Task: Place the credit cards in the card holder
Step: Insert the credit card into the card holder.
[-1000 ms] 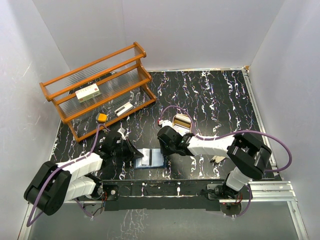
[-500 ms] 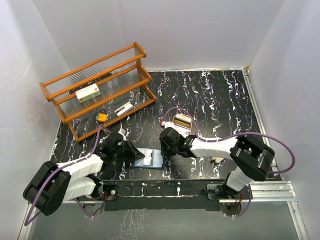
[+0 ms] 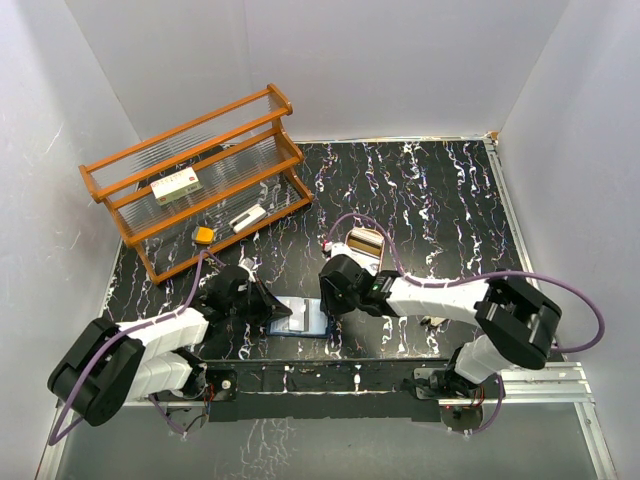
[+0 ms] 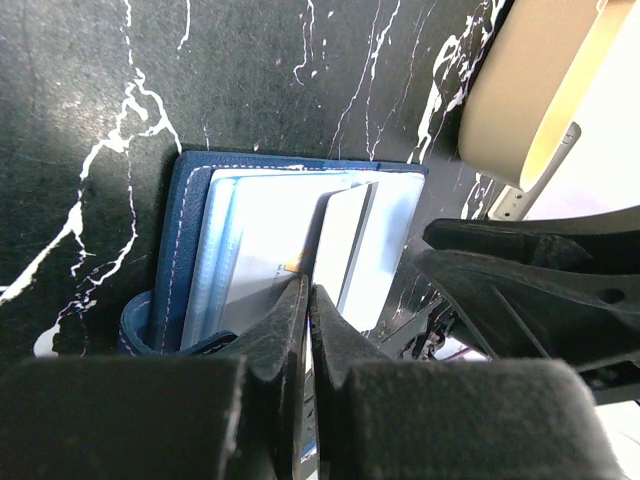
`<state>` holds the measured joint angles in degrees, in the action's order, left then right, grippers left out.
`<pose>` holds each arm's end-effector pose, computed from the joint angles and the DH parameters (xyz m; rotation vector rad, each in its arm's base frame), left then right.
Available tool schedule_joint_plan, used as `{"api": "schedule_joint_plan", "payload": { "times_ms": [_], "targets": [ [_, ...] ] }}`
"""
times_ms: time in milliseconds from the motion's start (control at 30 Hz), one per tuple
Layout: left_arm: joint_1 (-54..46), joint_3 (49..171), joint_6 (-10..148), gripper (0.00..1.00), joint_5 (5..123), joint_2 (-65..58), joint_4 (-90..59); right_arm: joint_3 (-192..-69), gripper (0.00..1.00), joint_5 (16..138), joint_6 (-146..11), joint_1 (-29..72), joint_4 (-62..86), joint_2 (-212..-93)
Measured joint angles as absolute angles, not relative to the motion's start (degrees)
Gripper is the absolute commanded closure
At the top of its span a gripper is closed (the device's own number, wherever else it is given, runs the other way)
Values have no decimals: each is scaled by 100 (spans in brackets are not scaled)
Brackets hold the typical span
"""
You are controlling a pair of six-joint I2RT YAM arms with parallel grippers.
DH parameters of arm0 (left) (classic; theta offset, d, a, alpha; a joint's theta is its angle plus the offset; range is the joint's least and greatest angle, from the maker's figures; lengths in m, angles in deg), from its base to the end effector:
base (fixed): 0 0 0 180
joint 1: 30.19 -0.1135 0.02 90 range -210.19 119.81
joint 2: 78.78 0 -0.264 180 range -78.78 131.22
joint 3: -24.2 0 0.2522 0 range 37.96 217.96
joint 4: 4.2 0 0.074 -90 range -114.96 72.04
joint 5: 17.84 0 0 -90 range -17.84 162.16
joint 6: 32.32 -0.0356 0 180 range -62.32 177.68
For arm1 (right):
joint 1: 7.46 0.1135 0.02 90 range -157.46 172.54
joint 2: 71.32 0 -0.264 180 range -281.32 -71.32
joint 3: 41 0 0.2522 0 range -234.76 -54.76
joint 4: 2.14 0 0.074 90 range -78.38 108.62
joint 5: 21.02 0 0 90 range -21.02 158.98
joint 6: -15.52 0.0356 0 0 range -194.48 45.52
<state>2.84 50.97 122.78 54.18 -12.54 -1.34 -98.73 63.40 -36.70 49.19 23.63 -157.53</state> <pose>0.1574 -0.1155 0.1305 -0.4967 2.4443 -1.2023 0.1613 0.2388 0.1678 -0.3857 2.5702 0.5291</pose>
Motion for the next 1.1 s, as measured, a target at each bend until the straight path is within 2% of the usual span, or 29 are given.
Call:
{"api": "schedule_joint_plan", "payload": {
  "times_ms": [467,1100],
  "targets": [
    [343,5104,12283,100,5447,-1129,-9,-9506,70,6270,-3170,4919,2512,-15508],
    [682,5451,12294,100,5409,-312,446,-9167,76,6394,-2907,4916,1570,-15580]
  ]
}}
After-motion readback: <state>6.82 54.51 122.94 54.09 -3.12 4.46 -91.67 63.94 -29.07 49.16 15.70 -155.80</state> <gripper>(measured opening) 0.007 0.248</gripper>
